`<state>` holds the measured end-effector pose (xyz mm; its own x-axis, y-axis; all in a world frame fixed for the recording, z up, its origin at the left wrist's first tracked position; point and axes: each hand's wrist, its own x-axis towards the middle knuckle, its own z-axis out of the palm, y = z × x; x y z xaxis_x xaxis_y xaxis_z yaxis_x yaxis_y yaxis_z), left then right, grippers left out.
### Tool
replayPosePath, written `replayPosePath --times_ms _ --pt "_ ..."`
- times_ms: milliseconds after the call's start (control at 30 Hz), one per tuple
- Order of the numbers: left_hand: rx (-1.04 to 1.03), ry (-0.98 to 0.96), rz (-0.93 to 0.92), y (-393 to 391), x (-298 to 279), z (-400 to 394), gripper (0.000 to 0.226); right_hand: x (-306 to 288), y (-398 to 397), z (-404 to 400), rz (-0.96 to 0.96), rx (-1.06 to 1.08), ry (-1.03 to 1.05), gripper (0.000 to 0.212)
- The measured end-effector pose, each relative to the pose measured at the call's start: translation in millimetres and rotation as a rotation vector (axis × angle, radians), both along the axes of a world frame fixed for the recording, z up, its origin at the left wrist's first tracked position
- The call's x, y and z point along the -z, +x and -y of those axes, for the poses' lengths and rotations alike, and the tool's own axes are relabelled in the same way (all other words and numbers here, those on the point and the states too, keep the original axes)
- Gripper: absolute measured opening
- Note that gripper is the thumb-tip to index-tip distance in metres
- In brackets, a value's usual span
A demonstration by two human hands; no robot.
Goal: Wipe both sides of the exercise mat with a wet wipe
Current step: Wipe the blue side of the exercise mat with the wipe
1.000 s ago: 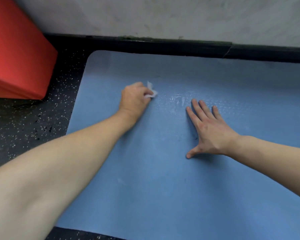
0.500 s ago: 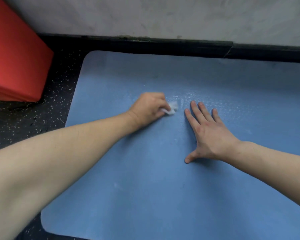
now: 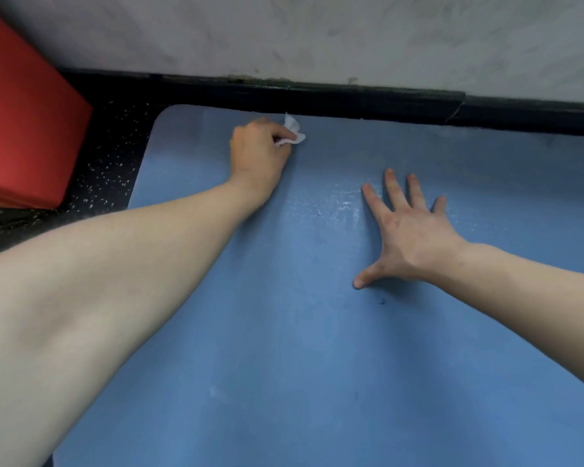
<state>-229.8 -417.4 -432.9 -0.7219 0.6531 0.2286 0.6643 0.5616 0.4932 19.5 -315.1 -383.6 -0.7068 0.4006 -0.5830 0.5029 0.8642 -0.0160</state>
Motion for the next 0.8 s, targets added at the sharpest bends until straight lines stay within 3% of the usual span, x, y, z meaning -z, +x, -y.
replayPosePath --times_ms 100,133,167,300,367,433,500,533,633,667,733,800 --pt "0.485 -0.005 -0.034 22.3 6.0 -7.5 0.013 3.4 2.3 0.1 -0.014 -0.017 0.023 0.168" --pt "0.552 -0.035 -0.043 17.3 3.6 -11.3 0.014 3.5 3.0 -0.7 -0.018 -0.017 0.025 0.168" --pt "0.523 -0.049 -0.046 7.5 0.4 -17.5 0.015 3.4 3.2 -1.3 -0.021 -0.017 0.024 0.167" --pt "0.048 0.021 0.061 -18.3 -4.5 -34.3 0.019 4.4 4.1 -1.4 -0.031 -0.022 0.026 0.167" --pt "0.193 0.053 0.076 10.7 -4.5 -39.4 0.016 4.3 4.9 -2.6 -0.040 -0.031 0.031 0.167" --pt "0.604 0.005 0.037 47.4 -0.5 -35.1 0.015 4.6 5.8 -1.9 -0.053 -0.032 0.030 0.167" --pt "0.802 -0.067 -0.015 48.4 -2.2 -32.2 0.013 4.3 7.7 -1.5 -0.057 -0.036 0.029 0.166" --pt "0.725 -0.060 -0.031 35.6 -4.3 -37.2 0.014 3.4 9.0 -3.3 -0.062 -0.040 0.027 0.166" --pt "0.204 0.011 0.007 -4.7 -10.5 -50.1 0.014 -3.7 14.9 -17.7 -0.084 -0.037 0.007 0.167" --pt "0.138 0.032 0.038 -3.0 -9.2 -50.3 0.015 -4.7 17.3 -22.8 -0.076 -0.046 0.020 0.168" --pt "0.256 0.040 0.066 30.0 -6.6 -48.8 0.015 -3.0 22.5 -27.9 -0.032 -0.076 0.039 0.170" --pt "0.569 -0.007 0.061 74.0 0.8 -32.6 0.016 1.8 26.4 -28.4 -0.003 -0.103 0.051 0.171"
